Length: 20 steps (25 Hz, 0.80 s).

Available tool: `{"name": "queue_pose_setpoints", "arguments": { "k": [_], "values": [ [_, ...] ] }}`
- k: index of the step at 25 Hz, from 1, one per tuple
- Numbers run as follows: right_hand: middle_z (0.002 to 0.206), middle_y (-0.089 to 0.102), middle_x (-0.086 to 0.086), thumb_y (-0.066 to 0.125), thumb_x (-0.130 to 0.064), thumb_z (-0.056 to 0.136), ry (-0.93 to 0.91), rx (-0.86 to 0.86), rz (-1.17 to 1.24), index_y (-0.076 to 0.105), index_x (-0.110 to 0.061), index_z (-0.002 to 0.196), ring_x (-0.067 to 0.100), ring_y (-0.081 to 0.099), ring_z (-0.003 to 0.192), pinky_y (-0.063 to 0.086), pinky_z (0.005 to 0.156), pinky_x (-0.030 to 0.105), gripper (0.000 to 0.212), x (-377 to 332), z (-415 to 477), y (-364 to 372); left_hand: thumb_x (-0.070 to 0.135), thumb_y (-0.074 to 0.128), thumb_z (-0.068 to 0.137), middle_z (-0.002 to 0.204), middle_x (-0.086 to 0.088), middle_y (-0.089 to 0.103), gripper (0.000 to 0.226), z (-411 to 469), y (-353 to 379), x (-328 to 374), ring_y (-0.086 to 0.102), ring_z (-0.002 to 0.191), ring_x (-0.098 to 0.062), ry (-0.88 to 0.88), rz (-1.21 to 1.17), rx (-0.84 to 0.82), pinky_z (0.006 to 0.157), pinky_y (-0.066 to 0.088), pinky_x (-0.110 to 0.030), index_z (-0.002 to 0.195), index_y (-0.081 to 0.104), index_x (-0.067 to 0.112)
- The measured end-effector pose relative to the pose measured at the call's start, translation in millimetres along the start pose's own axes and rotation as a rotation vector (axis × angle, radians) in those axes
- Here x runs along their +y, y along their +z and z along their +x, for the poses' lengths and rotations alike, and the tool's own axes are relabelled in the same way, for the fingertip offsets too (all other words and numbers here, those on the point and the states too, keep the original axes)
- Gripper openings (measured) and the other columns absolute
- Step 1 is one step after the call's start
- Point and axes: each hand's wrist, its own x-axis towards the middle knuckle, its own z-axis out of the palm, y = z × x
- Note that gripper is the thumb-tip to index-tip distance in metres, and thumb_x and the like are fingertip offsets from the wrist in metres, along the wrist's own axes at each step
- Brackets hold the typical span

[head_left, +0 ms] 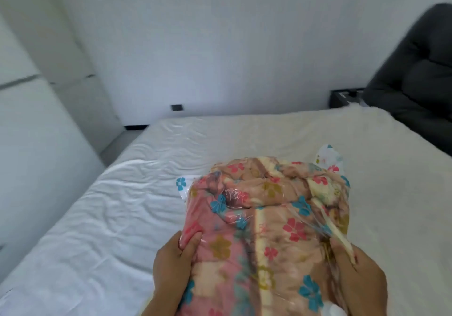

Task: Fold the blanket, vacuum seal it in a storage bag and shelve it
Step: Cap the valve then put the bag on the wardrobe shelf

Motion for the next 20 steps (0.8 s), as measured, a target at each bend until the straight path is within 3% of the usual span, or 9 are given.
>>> {"name": "queue_pose_setpoints", "arguments": {
  "k": [4,8,12,15,20],
  "values": [
    [0.068,0.062,0.009,0.054,-0.048,0.091,-0.231,-0.225,0.127,0.066,-0.02,0.077,0.032,0.056,0.07,0.043,0.06,0.037,0.033,-122,-55,18,0.049,0.064,0.083,0.057,0.002,0.064,0.032,-32,-144,3,0.06,0.06,-0.009,-0.023,0.043,0.329,0.062,0.05,-0.034,0.068,0.062,0.022],
    [0.058,0.056,0.006,0.053,-0.039,0.094,-0.443,-0.41,0.237,0.052,-0.025,0.057,0.027,0.051,0.062,0.039,0.057,0.033,0.039,-229,-136,37,0.054,0.062,0.083,0.059,0.001,0.065,0.035,-87,-279,-5,0.062,0.064,-0.015,-0.073,0.056,0.596,0.063,0.049,-0.035,0.073,0.062,0.02],
    [0.058,0.055,0.008,0.055,-0.047,0.091,-0.544,-0.593,0.311,0.053,-0.02,0.056,0.031,0.052,0.063,0.042,0.061,0.037,0.043,-304,-231,69,0.055,0.063,0.082,0.063,0.006,0.066,0.033,-147,-398,-22,0.062,0.067,-0.015,-0.126,0.089,0.809,0.063,0.048,-0.033,0.075,0.063,0.022],
    [0.068,0.063,0.008,0.055,-0.05,0.089,-0.595,-0.724,0.34,0.064,-0.018,0.068,0.032,0.057,0.071,0.045,0.066,0.04,0.039,-350,-314,100,0.054,0.064,0.081,0.058,0.004,0.064,0.036,-195,-479,-42,0.061,0.062,-0.013,-0.164,0.128,0.956,0.062,0.049,-0.034,0.071,0.061,0.019],
    [0.073,0.064,0.007,0.056,-0.049,0.089,-0.672,-0.85,0.42,0.067,-0.02,0.079,0.034,0.056,0.076,0.044,0.066,0.039,0.033,-416,-460,152,0.058,0.064,0.08,0.057,0.003,0.064,0.042,-254,-618,-86,0.062,0.061,-0.015,-0.196,0.181,1.136,0.062,0.05,-0.036,0.072,0.062,0.016]
  ]
}}
